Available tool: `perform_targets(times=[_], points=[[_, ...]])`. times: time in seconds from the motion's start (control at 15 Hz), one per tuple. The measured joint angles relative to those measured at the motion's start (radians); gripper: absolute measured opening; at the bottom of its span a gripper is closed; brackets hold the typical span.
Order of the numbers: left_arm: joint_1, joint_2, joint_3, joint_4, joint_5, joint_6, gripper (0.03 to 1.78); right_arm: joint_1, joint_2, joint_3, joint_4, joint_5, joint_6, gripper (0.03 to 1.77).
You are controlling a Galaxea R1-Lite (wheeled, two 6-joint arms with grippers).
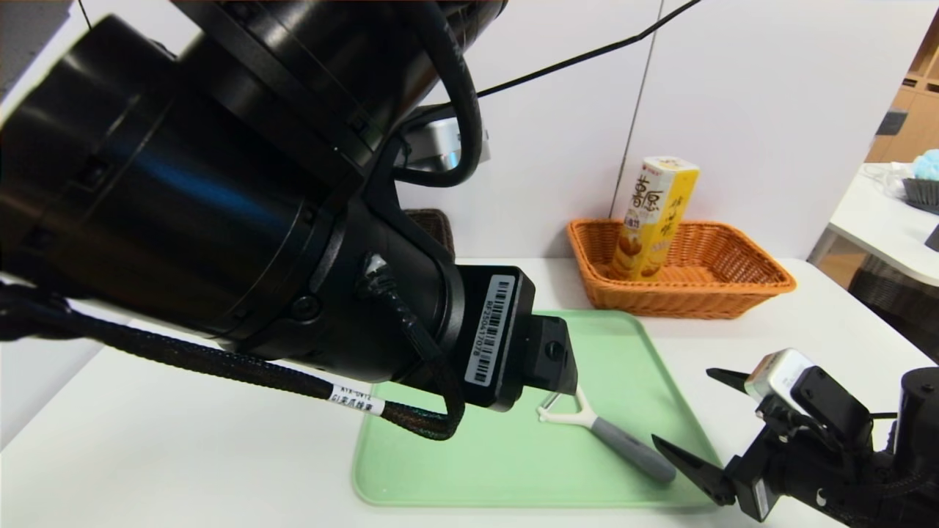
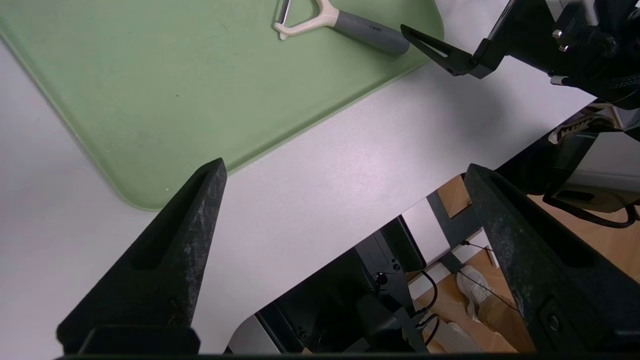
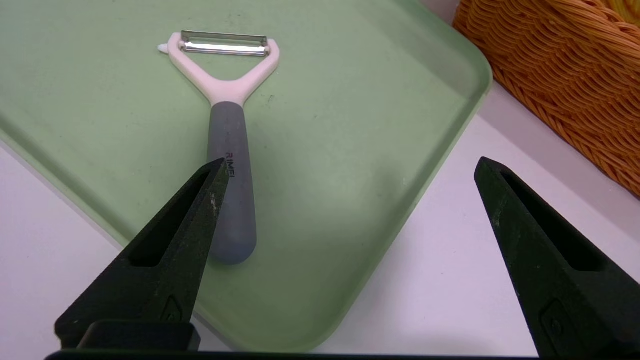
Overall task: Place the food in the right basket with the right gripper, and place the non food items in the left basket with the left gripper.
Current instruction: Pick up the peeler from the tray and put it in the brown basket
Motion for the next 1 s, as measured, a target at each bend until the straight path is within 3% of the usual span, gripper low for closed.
perform_targets(times=[0.4, 1.0], points=[[-0.004, 0.0, 0.0, 0.0, -0.001, -0.001, 1.69, -0.013, 0.025, -0.005, 0.0, -0.002, -0.095, 1.69], [-0.01, -0.008, 0.004, 0.001, -0.001, -0.004, 1.69, -0.04, 0.083, -0.003, 0.0, -0.016, -0.132, 1.69]])
